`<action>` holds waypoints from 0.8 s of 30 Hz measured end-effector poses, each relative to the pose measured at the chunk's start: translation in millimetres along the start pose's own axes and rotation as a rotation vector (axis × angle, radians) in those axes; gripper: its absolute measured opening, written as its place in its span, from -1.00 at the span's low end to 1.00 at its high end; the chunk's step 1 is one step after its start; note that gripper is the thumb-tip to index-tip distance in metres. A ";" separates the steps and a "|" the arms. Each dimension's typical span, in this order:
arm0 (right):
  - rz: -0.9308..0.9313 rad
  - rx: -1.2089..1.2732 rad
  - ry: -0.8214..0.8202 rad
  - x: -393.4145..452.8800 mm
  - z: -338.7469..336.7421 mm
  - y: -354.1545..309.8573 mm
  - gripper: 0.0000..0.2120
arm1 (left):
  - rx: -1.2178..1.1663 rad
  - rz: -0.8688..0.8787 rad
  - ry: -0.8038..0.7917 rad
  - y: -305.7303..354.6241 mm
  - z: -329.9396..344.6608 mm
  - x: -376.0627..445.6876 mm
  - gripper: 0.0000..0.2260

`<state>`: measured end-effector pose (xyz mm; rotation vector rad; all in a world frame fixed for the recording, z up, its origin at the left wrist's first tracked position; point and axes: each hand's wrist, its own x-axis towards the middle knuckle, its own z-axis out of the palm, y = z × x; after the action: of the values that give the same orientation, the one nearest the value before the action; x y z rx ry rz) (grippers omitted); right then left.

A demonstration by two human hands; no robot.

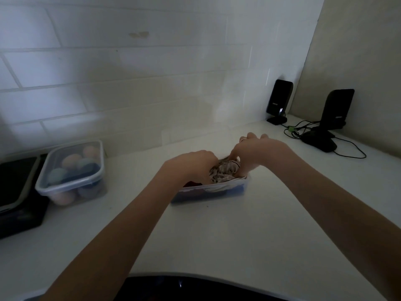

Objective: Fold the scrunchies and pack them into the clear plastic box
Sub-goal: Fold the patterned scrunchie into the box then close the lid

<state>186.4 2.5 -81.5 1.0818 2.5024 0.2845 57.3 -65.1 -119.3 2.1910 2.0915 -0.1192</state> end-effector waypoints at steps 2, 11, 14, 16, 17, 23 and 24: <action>0.036 -0.036 -0.043 2.9 -0.3 -4.7 -0.46 | -0.011 -0.006 -0.034 0.8 -0.5 0.2 -0.62; 0.101 -0.182 -0.212 8.8 0.7 -22.8 -0.50 | -0.011 -0.084 -0.096 5.7 1.3 3.6 -0.43; 0.096 -0.208 -0.246 8.7 -0.3 -24.7 -0.49 | 0.008 -0.088 -0.106 7.7 1.6 4.1 -0.41; 0.082 -0.206 -0.259 10.4 1.2 -22.6 -0.51 | 0.019 -0.090 -0.129 7.7 0.5 4.0 -0.38; 0.073 -0.209 -0.245 11.2 3.5 -21.5 -0.51 | 0.022 -0.091 -0.139 7.8 0.2 3.8 -0.36; -0.146 0.087 -0.184 16.0 14.7 -2.6 -0.53 | 0.011 -0.086 -0.162 7.4 -0.6 3.3 -0.33; -0.151 0.127 -0.167 15.0 12.7 2.2 -0.50 | 0.012 -0.080 -0.162 7.3 -0.3 3.5 -0.33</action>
<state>184.1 15.4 -96.4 0.9163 2.4610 -0.0072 64.7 -61.9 -119.3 2.0298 2.0935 -0.3054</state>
